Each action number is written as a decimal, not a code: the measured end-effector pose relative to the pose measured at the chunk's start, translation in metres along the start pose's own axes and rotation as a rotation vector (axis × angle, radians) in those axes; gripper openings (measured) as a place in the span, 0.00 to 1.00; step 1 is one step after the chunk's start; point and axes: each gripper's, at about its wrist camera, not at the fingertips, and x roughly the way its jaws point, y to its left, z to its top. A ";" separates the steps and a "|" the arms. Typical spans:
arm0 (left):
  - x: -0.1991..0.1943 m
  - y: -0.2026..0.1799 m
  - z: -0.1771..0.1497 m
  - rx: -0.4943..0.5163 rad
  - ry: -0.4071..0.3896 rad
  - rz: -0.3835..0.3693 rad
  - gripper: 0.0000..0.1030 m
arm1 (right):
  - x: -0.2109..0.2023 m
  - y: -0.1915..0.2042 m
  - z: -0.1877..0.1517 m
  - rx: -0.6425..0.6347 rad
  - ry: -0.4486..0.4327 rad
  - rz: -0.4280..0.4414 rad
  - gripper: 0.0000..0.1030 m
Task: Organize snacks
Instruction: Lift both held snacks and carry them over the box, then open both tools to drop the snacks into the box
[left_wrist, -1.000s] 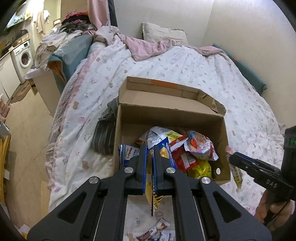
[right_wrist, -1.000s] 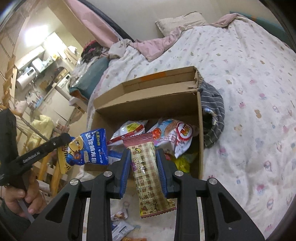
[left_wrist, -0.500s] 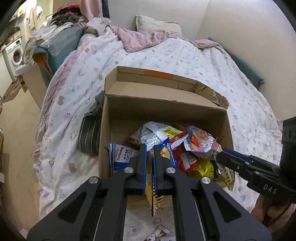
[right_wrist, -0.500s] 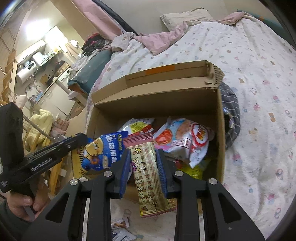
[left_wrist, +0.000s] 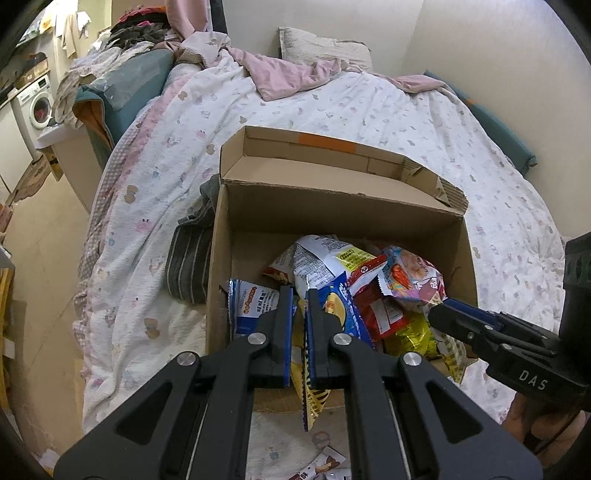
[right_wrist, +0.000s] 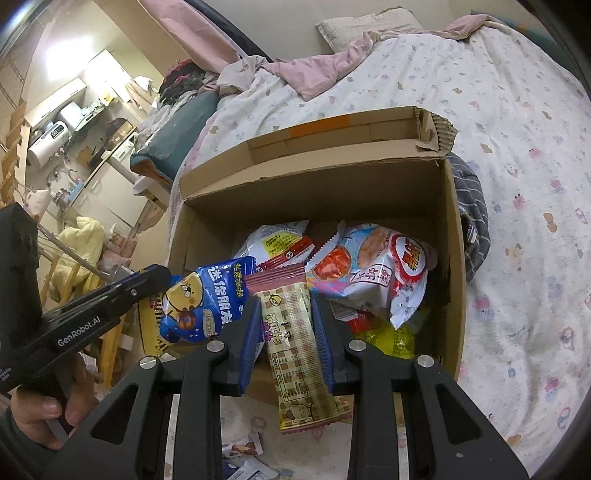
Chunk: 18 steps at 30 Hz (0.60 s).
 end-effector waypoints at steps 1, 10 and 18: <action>0.000 0.000 0.000 0.001 0.001 0.004 0.05 | 0.000 0.000 0.000 0.001 0.000 -0.001 0.30; -0.012 -0.003 0.001 0.038 -0.069 0.091 0.61 | 0.000 -0.004 0.001 0.010 -0.005 -0.009 0.30; -0.010 -0.005 -0.001 0.051 -0.056 0.098 0.65 | -0.005 -0.008 0.001 0.034 -0.022 0.008 0.34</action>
